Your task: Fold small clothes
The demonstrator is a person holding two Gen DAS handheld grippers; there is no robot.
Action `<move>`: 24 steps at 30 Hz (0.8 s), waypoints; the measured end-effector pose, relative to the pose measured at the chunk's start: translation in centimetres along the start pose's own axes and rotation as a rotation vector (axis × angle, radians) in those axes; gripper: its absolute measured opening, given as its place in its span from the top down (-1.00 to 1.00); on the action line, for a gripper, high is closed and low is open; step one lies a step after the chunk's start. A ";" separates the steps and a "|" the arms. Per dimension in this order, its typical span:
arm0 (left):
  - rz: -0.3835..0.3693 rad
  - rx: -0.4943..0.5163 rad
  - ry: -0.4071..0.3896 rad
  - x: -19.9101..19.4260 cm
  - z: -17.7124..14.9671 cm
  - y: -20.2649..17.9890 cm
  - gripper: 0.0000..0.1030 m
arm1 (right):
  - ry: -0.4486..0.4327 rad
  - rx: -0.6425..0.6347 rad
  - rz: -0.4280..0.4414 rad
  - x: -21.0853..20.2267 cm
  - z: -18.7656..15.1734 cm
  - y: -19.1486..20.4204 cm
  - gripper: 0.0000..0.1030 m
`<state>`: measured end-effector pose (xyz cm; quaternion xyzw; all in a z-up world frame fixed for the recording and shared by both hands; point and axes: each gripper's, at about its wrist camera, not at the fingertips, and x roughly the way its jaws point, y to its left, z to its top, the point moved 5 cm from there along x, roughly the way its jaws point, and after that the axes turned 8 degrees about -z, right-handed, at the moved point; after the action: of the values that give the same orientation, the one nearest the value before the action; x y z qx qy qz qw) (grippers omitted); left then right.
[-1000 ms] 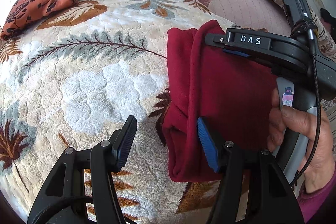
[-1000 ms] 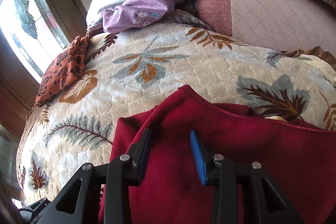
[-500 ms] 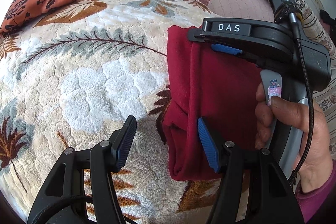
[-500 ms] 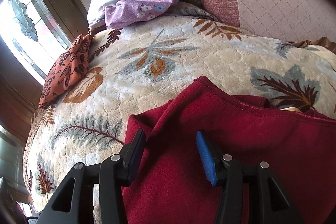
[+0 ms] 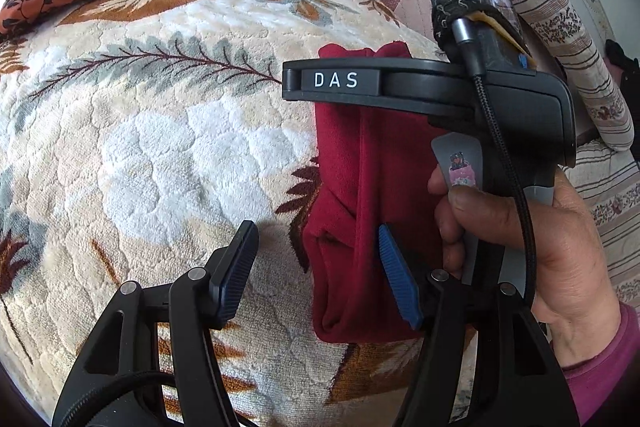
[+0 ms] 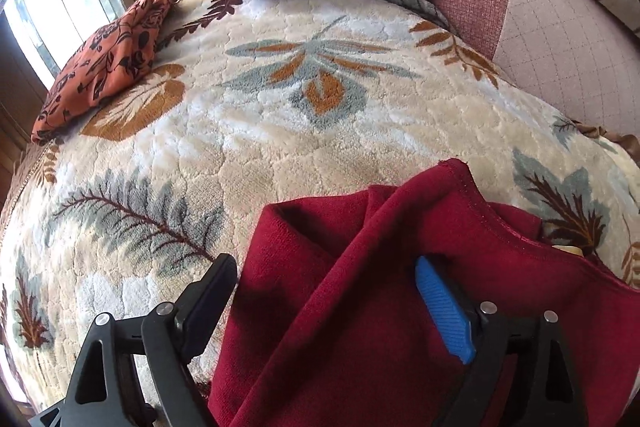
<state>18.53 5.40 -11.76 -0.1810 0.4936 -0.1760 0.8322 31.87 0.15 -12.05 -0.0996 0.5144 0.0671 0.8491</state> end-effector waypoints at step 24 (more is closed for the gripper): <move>-0.182 0.083 0.007 2.3 0.4 -3.8 0.34 | -0.111 0.114 0.248 -6.3 -0.3 -5.5 0.65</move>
<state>19.45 1.01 -11.54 -0.1901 0.4703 -0.2718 0.8178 29.92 -5.35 -6.00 0.0169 0.4779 0.1477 0.8657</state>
